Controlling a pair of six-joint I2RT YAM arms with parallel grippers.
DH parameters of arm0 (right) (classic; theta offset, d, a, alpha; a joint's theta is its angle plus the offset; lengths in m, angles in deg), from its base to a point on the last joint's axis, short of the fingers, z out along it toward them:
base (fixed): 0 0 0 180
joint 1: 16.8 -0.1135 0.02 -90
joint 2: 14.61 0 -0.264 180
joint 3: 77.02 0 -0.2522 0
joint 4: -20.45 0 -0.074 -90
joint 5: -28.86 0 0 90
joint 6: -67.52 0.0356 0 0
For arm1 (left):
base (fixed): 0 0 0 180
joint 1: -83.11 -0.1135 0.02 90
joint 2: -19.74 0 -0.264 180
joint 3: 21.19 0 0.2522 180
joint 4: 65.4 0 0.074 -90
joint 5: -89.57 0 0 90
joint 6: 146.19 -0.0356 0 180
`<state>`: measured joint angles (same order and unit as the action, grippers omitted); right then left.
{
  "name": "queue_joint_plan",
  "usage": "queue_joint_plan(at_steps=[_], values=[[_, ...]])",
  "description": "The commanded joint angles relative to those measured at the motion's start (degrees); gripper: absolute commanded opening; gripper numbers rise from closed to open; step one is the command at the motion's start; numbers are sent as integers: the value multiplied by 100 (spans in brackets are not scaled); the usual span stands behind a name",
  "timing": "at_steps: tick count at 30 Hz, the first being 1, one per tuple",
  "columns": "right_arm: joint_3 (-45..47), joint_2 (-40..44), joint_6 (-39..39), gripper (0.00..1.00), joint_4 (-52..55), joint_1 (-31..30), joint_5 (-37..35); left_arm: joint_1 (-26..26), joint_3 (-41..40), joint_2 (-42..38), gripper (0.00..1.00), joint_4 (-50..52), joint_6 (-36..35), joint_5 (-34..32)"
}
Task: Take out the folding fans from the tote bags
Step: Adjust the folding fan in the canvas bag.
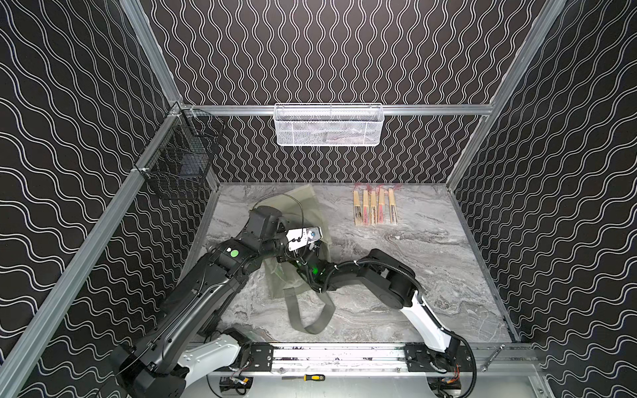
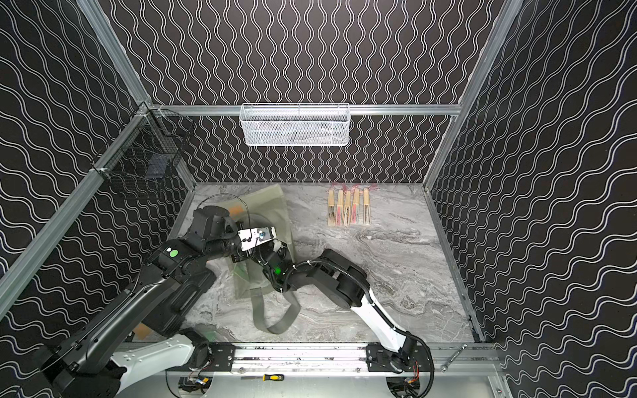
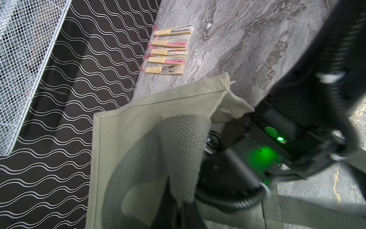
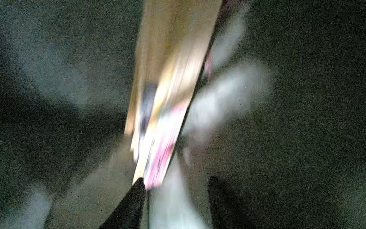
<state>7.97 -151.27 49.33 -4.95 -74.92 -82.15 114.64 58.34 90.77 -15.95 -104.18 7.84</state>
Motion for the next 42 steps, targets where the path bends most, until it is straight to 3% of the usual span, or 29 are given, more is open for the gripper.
queue_joint_plan(at_steps=[1,5,12,16,20,23,27,42], values=[[-263,-262,466,56,-445,120,269,8,0,-17,0,-296,72,274],[-581,-530,409,57,-835,255,485,42,-53,-61,0,-337,64,256],[-1178,-988,808,58,-468,411,695,43,-36,-23,0,-299,57,338],[-1590,-1296,795,53,-419,493,859,42,-82,-70,0,-335,27,453],[-1607,-1434,794,38,-665,583,988,43,-111,-67,0,-352,27,413],[-1540,-1323,498,32,-816,610,1160,39,-123,-47,0,-367,24,369],[-1008,-901,148,25,-1183,610,1364,39,-195,-79,0,-406,26,319],[1079,708,-372,24,-1612,348,1499,40,-129,99,0,-416,59,122]])
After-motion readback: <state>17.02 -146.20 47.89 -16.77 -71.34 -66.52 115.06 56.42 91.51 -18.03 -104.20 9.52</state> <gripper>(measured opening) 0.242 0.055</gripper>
